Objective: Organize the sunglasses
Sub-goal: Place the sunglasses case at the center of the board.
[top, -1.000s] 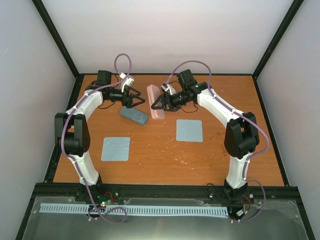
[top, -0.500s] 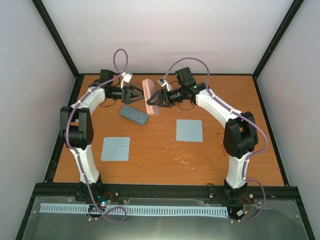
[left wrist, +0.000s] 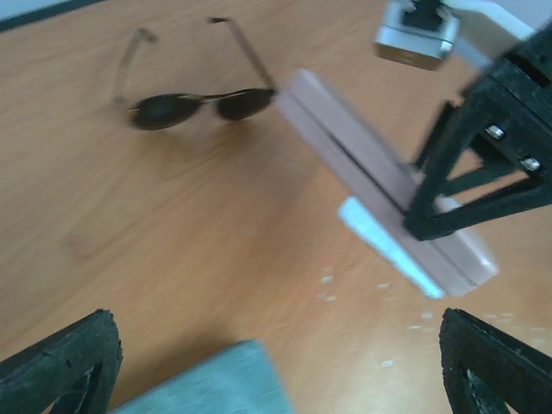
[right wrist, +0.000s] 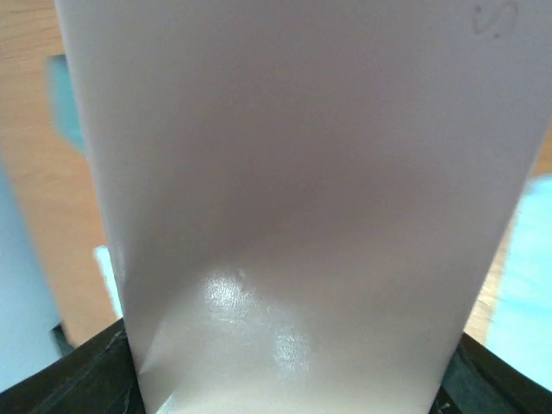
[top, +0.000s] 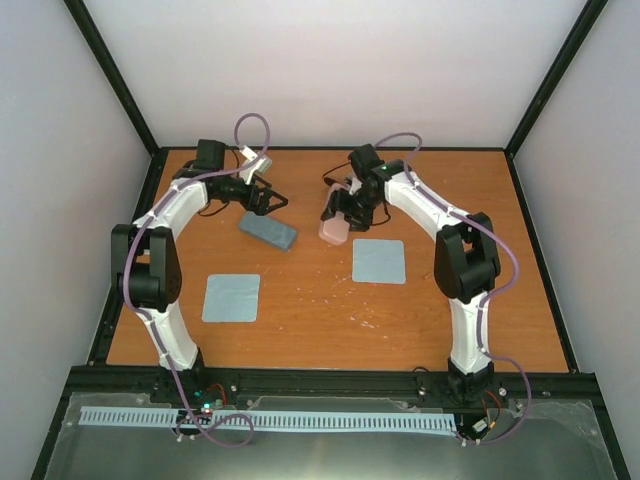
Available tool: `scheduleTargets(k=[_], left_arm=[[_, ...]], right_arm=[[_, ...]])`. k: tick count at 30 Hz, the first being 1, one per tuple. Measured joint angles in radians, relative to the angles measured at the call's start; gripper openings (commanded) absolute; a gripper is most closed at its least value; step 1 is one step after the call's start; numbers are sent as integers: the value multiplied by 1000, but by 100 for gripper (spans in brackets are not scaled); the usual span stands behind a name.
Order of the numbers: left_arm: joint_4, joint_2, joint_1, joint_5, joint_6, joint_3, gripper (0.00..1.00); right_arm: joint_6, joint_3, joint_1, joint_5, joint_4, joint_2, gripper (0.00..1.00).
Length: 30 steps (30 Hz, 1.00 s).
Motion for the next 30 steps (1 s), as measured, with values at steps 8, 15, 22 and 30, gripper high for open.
scheduleTargets(k=[8,15,22,30], left_arm=[[85,-48,0,-332,62,-61,99],[119,-63,0,-437,85,-131,99],[134,-100,0,-473,92,-165,100],[150,-112,0,-480,95,-168,99]], right_arm=[[106,3,11,179,-175,143,28],[139,61,51,240,-213,221,55],[147,92,72,232,-209,247,95],[144,66,89,226,-193,225,97]])
